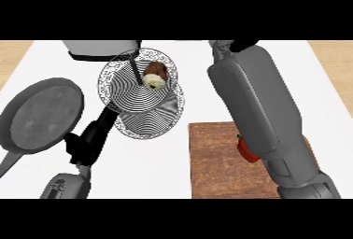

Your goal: Pick the cupcake from the cutting board and place it in the tiered basket

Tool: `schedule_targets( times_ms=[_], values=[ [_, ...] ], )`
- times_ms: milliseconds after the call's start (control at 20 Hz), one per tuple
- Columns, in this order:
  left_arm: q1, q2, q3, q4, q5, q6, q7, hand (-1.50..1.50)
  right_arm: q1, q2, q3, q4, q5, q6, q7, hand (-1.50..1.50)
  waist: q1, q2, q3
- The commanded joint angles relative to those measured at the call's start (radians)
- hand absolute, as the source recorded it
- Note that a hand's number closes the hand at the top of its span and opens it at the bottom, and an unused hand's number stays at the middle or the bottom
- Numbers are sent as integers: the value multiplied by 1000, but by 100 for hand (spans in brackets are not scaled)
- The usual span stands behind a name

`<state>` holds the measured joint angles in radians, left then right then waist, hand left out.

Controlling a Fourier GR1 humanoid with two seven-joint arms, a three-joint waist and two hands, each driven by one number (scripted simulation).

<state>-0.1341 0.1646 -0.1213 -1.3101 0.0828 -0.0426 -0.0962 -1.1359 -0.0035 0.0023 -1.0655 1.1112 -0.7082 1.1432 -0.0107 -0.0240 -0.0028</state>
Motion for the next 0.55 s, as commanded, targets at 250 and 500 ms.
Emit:
schedule_targets(
  times_ms=[250,500],
  values=[
    [54,17,37,-6,13,15,-6,0,174,3,-14,-412,141,-10,218,-150,-71,-26,3],
    [78,26,44,-26,16,16,0,0,380,3,32,-660,135,109,215,-150,-95,-32,4]
  ],
)
